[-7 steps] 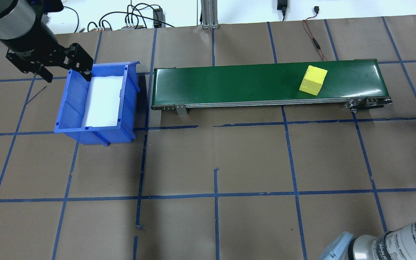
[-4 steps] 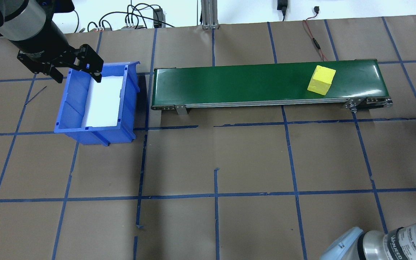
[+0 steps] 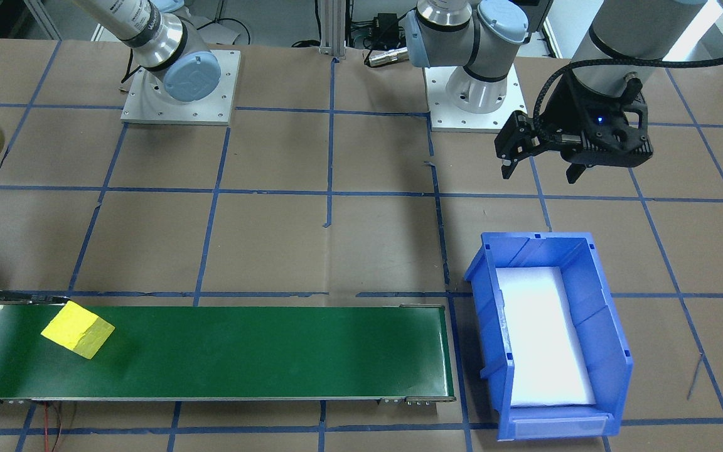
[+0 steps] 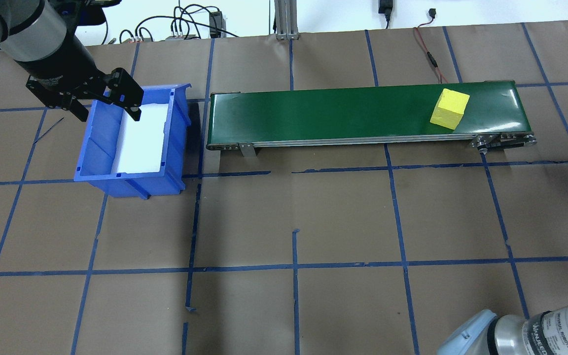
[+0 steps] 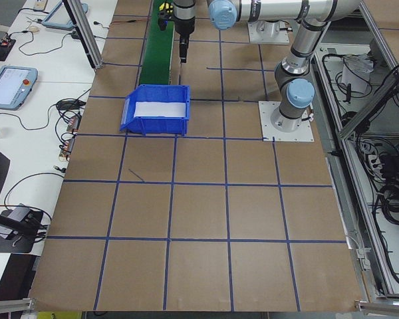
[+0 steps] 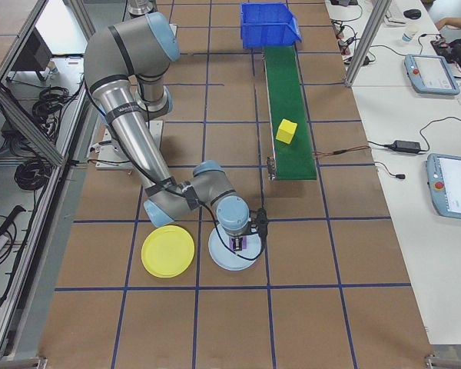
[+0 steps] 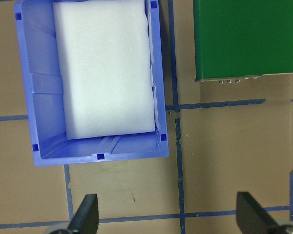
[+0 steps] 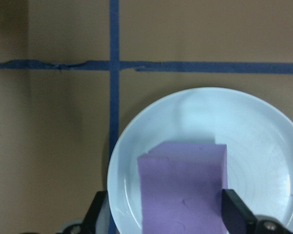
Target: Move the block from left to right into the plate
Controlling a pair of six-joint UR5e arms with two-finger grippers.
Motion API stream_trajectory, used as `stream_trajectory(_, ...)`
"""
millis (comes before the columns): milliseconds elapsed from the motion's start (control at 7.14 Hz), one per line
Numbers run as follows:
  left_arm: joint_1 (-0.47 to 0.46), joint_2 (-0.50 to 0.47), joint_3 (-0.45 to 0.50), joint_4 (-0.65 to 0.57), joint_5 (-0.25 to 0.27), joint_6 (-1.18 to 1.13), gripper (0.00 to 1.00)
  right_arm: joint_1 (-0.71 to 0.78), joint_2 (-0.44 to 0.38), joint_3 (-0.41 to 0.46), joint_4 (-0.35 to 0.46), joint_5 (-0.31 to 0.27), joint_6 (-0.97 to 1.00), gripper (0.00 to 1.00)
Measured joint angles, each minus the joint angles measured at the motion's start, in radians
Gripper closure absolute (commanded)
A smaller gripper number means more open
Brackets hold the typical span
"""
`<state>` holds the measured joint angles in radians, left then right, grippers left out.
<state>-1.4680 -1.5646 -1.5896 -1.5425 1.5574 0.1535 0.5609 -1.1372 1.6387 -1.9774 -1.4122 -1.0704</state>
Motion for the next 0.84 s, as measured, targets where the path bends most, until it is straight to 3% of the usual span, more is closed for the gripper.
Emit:
stream_trajectory(280,-0.003,0.000,-0.001,-0.026,-0.001,-0.050,0.00,0.117,-0.065,-0.007,0.020,0.008,0.072,0.17)
stream_trajectory(840,-0.100,0.023,-0.025,-0.033,0.010,-0.226,0.00,0.375,-0.098,-0.015,0.026,0.064,0.355,0.17)
